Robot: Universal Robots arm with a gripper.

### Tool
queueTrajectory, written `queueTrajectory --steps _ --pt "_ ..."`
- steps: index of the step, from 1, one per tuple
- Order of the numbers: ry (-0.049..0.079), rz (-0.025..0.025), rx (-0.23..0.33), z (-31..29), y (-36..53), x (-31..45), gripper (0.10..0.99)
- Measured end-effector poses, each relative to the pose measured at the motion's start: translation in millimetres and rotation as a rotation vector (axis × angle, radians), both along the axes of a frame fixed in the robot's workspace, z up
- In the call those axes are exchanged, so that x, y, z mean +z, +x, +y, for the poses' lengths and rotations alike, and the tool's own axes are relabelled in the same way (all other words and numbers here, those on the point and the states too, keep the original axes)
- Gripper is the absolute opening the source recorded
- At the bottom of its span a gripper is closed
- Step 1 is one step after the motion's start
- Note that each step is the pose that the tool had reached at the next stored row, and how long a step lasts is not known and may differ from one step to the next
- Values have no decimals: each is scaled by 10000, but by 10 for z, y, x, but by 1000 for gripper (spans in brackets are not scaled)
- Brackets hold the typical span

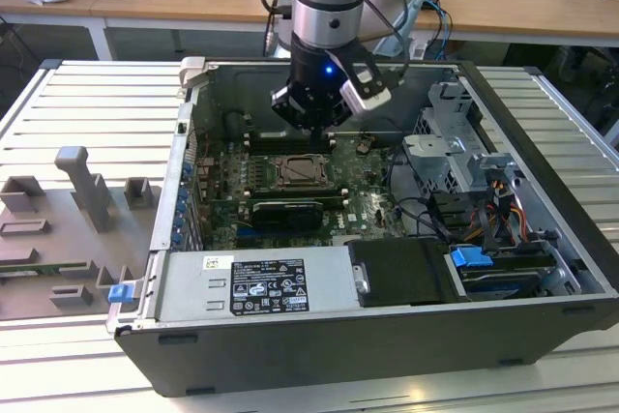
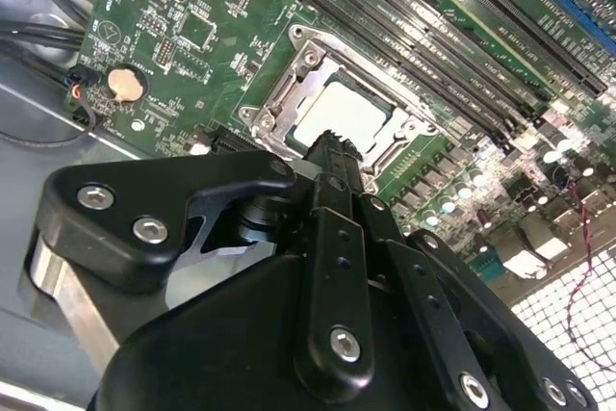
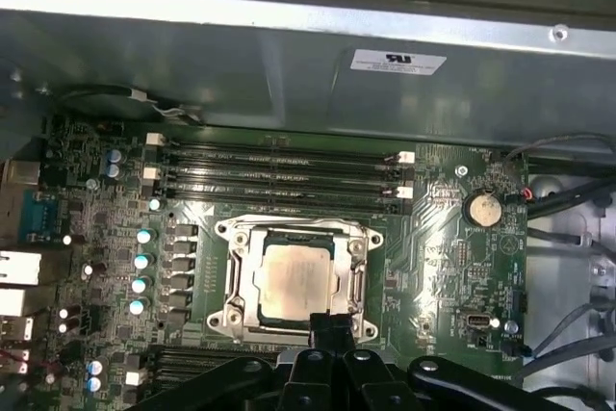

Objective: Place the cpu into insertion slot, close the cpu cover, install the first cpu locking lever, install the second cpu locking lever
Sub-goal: 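Install the second cpu locking lever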

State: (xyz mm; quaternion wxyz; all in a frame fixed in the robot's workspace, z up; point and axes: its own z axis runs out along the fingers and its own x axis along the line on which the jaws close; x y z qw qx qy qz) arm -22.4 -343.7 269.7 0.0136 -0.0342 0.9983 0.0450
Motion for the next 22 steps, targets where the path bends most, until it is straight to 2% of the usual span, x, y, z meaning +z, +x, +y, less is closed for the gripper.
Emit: queueTrajectory --steps 3,5,7,11,13,19,22 --pt "-1 1 -2 -6 -1 30 106" --pt "-1 0 0 -8 0 99 106" --pt "2 -1 2 -17 0 110 106" --pt "4 0 0 -111 -23 110 106" --pt "4 8 -1 -141 -26 85 106" --pt "3 115 28 -171 -27 -55 106" --pt "3 115 31 -193 -27 -95 106"
